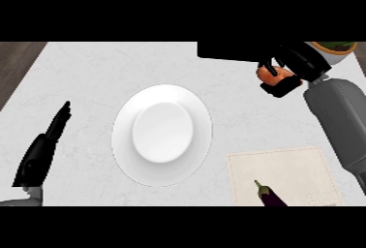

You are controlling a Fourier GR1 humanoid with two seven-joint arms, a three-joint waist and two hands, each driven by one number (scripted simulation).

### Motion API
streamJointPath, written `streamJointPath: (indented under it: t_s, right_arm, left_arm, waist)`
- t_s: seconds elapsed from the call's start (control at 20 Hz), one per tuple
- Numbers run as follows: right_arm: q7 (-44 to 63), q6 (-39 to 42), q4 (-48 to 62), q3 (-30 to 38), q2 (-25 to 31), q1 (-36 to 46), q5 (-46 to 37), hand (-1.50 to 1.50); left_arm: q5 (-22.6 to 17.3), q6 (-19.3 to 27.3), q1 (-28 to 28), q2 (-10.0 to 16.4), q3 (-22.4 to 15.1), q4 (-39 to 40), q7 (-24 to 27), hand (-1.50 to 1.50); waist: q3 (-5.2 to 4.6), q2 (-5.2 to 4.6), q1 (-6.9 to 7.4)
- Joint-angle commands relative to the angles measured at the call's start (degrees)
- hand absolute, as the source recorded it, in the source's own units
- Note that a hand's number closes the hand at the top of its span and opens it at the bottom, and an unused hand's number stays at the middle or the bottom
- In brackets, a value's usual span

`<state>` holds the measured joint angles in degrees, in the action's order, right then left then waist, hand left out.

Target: Pick the sweet potato from the placemat and place it in the plate

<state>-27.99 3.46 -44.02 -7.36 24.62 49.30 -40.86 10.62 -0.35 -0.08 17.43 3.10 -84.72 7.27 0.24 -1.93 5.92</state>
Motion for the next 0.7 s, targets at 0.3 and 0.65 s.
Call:
streamJointPath:
  t_s: [0.3, 0.65]
  right_arm:
    - [-21.7, 7.2, 8.0, 4.9, -4.2, 11.3, 8.8, 1.50]
    - [-18.4, 9.8, 6.0, 2.3, -12.5, 14.2, 7.9, 1.50]
  left_arm:
    - [0.2, 1.3, 1.8, -0.5, 1.8, 2.5, 1.9, 0.00]
    - [-0.9, -0.1, 4.1, 0.3, 3.3, -2.3, -1.4, 0.00]
  waist:
    - [-0.23, 1.23, -3.48]
    - [-0.24, 1.86, -4.73]
